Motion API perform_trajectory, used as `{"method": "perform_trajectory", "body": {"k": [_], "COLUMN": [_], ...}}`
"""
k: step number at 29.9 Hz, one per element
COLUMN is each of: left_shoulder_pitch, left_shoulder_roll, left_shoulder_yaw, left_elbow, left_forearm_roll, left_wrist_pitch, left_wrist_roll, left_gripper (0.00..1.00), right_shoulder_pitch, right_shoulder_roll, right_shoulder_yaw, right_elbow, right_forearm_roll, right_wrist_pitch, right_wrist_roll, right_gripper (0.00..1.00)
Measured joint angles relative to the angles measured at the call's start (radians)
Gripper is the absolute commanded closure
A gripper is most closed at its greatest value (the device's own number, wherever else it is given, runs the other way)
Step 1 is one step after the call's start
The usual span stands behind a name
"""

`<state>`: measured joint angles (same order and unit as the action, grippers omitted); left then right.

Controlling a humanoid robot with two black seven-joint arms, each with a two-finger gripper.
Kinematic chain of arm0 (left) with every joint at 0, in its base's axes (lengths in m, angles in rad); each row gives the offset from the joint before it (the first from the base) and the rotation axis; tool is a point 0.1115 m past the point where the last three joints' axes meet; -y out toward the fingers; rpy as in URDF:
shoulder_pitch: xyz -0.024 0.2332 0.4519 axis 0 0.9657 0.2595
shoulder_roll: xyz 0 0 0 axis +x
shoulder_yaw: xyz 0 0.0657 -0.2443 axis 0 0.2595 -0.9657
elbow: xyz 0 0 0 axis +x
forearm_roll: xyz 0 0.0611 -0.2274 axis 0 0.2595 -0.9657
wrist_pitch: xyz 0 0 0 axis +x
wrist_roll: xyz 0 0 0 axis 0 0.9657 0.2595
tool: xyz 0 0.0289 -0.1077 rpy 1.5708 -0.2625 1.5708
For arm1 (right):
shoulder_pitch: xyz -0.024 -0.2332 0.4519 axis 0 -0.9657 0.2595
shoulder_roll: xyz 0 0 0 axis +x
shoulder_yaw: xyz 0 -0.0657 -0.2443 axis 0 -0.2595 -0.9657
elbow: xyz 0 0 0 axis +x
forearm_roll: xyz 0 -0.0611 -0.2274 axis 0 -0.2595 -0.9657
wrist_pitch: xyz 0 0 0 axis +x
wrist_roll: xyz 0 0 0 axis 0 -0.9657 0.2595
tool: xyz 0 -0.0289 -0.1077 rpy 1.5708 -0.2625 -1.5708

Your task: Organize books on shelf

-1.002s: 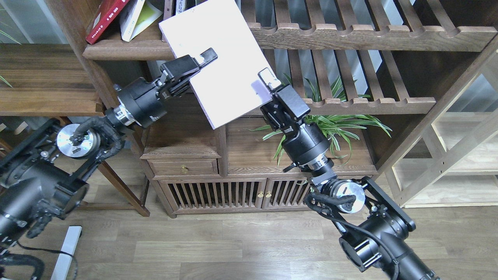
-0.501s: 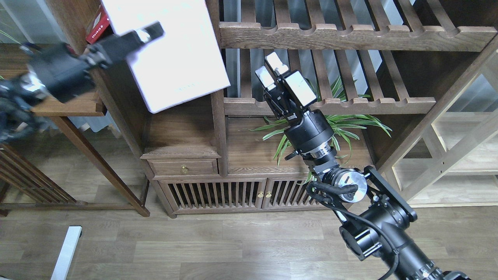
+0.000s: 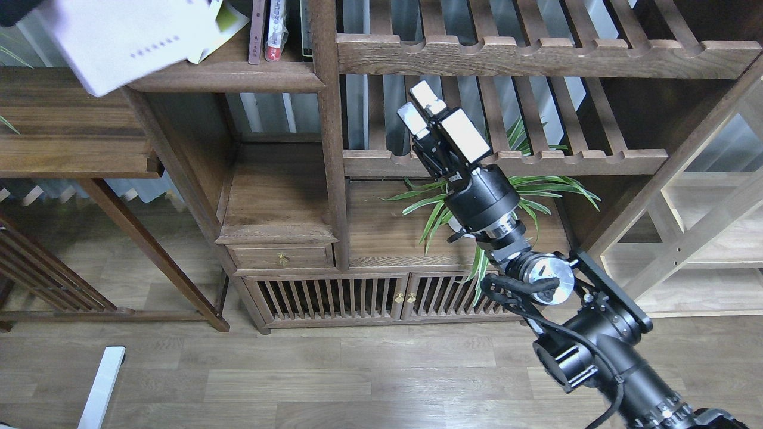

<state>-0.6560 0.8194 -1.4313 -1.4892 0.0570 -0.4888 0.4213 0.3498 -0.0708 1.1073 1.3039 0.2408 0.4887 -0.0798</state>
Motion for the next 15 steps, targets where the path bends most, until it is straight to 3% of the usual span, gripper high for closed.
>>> {"method": "perform_trajectory", "body": {"k": [15], "left_shoulder_pitch": [0.009], "left_shoulder_roll": [-0.063], "left_shoulder_yaw": [-0.123], "left_elbow": [-0.059], "left_forearm_roll": [0.217], "left_wrist_pitch": [0.0], "left_wrist_roll": [-0.023], "left_gripper": [1.0], "right_shoulder_pitch": [0.004], "right_shoulder_roll": [-0.093], "right_shoulder_yaw": [0.004], "right_elbow": [0.0], "right_forearm_roll": [-0.006], "right_wrist_pitch": [0.0], "right_wrist_roll": [-0.002], "right_gripper": [0.2]}}
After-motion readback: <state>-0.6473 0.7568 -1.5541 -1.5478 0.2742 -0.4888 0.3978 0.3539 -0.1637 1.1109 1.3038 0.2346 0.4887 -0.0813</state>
